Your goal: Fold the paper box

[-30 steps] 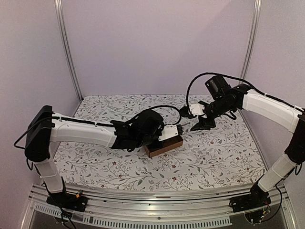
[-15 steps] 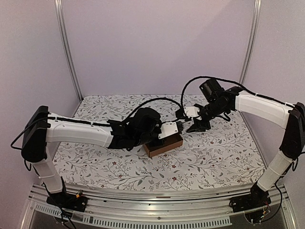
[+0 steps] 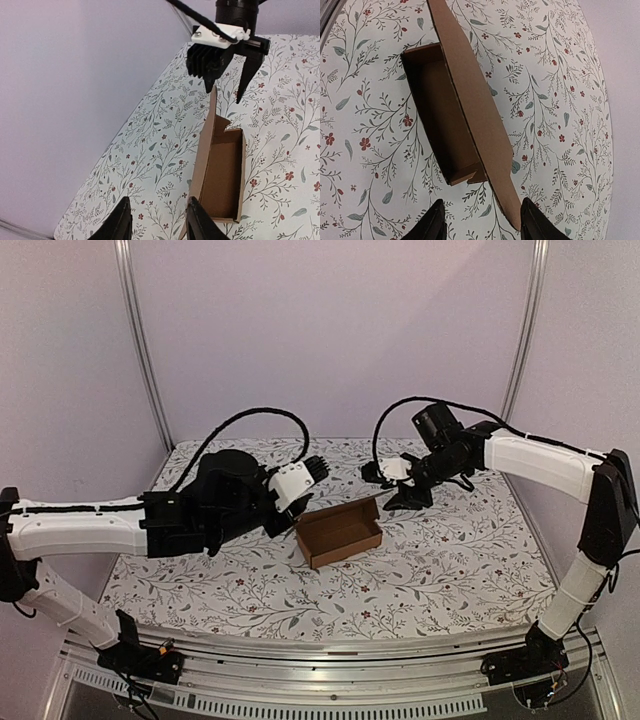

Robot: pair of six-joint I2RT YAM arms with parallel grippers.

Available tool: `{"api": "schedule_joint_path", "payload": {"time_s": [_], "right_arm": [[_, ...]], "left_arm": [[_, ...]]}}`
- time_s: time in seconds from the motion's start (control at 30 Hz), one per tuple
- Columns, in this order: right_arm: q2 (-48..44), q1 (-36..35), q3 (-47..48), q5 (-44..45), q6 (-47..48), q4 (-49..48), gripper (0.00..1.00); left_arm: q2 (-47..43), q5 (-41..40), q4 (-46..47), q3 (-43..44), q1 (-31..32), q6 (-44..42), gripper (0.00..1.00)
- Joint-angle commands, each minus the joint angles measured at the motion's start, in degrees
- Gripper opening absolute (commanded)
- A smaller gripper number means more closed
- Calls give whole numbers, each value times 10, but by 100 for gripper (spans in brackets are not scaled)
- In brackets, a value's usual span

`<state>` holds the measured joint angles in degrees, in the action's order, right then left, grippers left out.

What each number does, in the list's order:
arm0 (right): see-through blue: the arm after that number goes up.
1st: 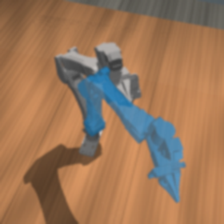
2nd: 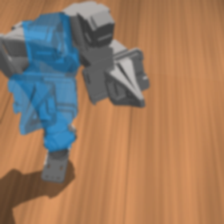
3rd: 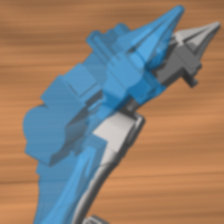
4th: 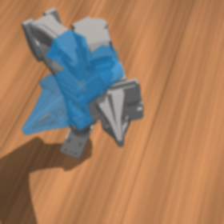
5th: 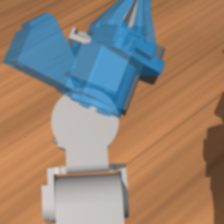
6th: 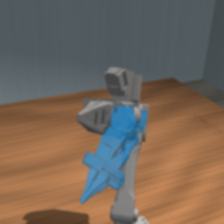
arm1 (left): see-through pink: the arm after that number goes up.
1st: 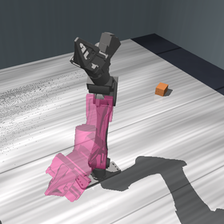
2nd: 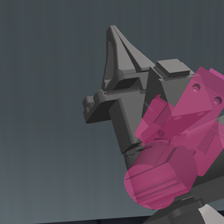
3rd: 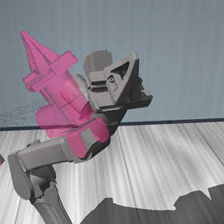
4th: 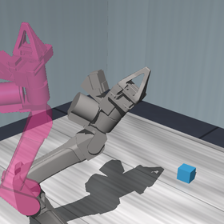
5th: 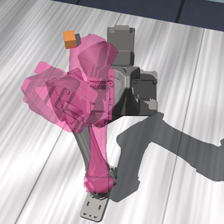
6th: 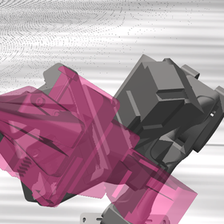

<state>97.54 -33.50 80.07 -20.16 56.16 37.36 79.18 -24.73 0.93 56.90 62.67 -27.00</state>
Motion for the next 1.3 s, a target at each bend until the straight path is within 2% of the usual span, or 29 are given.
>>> {"api": "schedule_joint_path", "payload": {"time_s": [0.0,0.07,0.13,0.27,0.37,0.53,0.67,0.87,1.03,1.27], "right_arm": [[16,-9,38,7,-5,2,48],[33,-14,61,15,5,25,47],[51,-20,80,18,9,43,46],[69,-28,103,28,17,68,44],[76,-29,115,35,19,75,42],[94,-32,146,44,12,98,40],[103,-36,156,49,2,104,37],[118,-47,169,70,-1,110,32],[131,-50,185,88,-20,113,20],[130,-50,189,127,-69,119,12]], "left_arm": [[-96,-32,-40,-96,-47,216,38],[-155,14,3,-175,-69,320,39],[-203,46,45,-244,-73,379,42],[-251,64,51,-308,-73,418,44],[-245,89,89,-338,-73,413,46],[-160,116,139,-321,-72,381,46],[-92,102,210,-310,-71,352,43],[1,84,261,-275,-71,304,40],[38,64,288,-257,-71,290,39],[75,36,296,-226,-80,246,39]]}}
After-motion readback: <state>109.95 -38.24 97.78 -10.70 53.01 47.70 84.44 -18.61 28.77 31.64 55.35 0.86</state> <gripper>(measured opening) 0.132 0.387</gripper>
